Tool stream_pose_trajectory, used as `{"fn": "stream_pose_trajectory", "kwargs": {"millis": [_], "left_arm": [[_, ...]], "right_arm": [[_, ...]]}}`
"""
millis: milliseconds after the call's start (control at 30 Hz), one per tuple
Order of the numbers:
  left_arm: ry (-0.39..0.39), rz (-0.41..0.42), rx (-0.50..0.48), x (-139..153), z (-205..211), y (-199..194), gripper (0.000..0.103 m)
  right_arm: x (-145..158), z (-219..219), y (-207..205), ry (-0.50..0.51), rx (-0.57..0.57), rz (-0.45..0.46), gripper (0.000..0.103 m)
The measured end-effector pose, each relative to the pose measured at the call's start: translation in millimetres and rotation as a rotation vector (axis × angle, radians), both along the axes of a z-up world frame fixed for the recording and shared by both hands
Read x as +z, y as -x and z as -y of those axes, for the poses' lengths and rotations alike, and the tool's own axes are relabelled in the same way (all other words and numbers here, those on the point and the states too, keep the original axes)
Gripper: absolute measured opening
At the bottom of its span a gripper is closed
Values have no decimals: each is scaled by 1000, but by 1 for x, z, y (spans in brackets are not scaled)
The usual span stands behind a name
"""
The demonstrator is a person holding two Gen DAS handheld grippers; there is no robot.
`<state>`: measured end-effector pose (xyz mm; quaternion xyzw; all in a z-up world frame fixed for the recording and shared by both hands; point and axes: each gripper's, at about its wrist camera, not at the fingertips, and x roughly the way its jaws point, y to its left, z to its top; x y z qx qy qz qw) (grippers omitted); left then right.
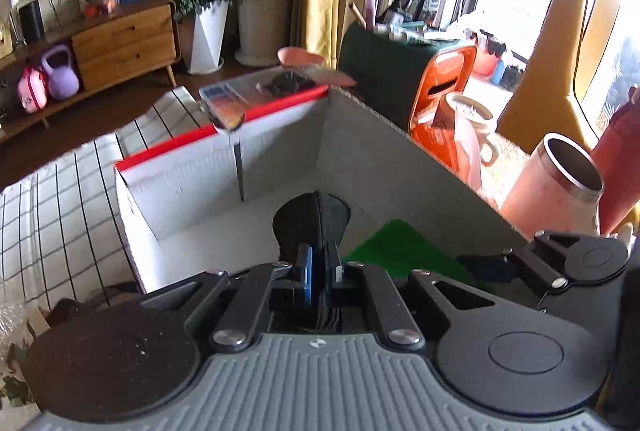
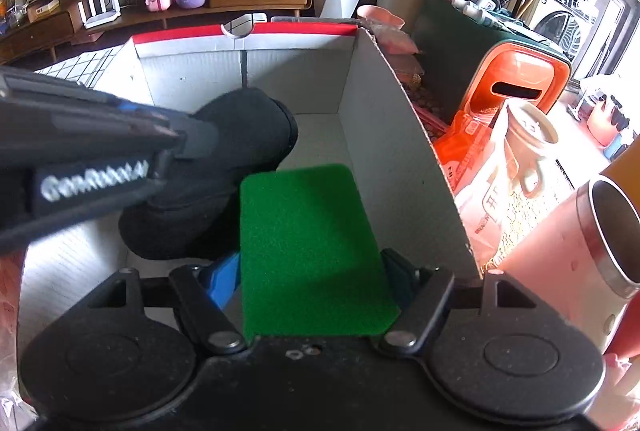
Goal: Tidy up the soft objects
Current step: 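Carry the black cap and green sponge into the red box and open both grippers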
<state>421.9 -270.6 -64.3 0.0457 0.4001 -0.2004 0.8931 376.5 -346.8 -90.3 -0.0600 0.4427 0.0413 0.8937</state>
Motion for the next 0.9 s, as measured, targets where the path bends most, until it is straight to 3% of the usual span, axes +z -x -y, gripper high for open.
{"fn": "stream_pose_trajectory", "kwargs": {"millis": [367,567,667,833,900], "left_arm": [[1,-113,-5,-22,9,0,6],[-15,-122,11,-25,8,8,7],[1,-115,16,-20,6,14,8],[32,-92,24,-10,4,25,15],[44,-79,21,-5,3,30,28]], "right_arm": [[2,-7,13,50,118,8,86],[6,-2,22,33,143,18,91],[9,1,28,23,153,34,98],[18,2,44,26,174,85,102],[21,3,50,34,175,102,102]]}}
